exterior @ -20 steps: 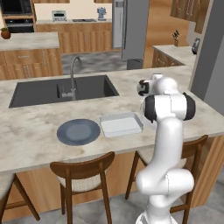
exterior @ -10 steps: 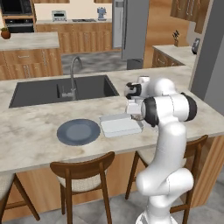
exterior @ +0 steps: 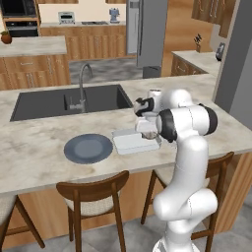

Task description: Place two dumplings into each of the tupperware containers and then place the containers in the fridge.

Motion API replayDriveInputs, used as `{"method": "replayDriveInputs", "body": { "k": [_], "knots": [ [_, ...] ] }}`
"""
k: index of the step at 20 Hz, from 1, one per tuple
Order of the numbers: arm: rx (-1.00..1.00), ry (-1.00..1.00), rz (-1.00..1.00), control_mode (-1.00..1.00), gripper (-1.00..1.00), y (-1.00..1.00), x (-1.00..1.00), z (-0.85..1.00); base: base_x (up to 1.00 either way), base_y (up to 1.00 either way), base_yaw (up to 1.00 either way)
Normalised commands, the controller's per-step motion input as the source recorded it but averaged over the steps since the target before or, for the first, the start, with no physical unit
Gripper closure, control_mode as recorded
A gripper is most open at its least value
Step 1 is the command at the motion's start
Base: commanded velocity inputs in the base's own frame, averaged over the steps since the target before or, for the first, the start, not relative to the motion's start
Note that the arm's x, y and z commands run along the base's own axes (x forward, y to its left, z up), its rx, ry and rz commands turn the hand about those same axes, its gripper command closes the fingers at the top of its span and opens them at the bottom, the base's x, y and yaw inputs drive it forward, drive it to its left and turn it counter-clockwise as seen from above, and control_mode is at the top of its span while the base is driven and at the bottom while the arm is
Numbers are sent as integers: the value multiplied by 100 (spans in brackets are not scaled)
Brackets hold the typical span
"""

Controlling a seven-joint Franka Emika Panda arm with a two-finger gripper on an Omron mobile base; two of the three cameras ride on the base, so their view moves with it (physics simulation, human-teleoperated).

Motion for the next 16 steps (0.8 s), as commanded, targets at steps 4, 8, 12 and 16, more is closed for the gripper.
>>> {"method": "replayDriveInputs", "body": {
  "k": [4,8,12,16],
  "knots": [
    [0,0,0,-100,100,6,2,-37,0,0,0],
    [0,0,0,-100,-100,0,0,-31,0,0,0],
    [0,1,0,-100,-100,0,0,0,0,0,0],
    [0,0,0,-100,-100,1,1,0,0,0,0]
  ]
}}
